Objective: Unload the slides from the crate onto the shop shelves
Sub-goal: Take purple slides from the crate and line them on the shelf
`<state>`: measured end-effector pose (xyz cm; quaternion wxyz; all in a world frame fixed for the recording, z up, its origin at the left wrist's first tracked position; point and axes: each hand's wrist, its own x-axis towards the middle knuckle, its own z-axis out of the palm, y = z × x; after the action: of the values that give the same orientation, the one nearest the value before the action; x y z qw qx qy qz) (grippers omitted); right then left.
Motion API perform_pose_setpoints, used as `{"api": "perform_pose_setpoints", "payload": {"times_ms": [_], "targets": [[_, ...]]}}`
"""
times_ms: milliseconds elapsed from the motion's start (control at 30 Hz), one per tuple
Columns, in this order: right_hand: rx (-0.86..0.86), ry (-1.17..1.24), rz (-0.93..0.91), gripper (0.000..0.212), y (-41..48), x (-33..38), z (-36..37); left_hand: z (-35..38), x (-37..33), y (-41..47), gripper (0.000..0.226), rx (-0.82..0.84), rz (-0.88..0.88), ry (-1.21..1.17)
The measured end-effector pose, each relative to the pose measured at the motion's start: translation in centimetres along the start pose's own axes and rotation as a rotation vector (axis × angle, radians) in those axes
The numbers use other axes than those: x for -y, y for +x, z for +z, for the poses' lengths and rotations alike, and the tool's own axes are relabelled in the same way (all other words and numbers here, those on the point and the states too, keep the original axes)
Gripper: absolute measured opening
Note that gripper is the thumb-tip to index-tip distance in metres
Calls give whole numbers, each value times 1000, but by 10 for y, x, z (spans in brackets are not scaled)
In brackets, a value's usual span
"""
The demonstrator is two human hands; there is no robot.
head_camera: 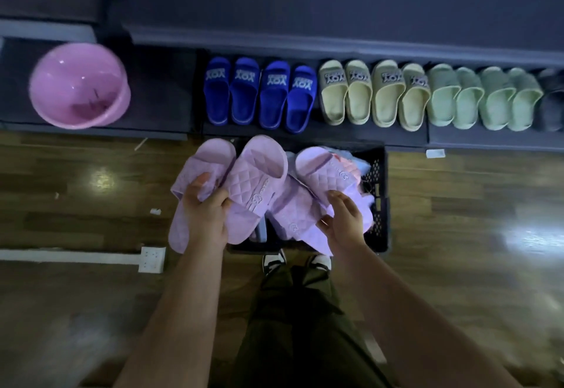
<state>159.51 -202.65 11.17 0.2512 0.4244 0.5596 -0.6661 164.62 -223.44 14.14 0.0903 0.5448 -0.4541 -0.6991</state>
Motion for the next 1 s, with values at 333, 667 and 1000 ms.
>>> {"api": "perform_pose_setpoints", "payload": {"times_ms": [333,667,1000], "targets": [[-91,88,-253,15,-108,138,-32,57,-115,-109,30,214,111,-160],[-161,377,-545,16,-210,314,-68,174,-219,-221,45,444,410,-184],[-10,355,-764,15,-239,473,-167,325,-258,-327,51,517,553,-371]]}}
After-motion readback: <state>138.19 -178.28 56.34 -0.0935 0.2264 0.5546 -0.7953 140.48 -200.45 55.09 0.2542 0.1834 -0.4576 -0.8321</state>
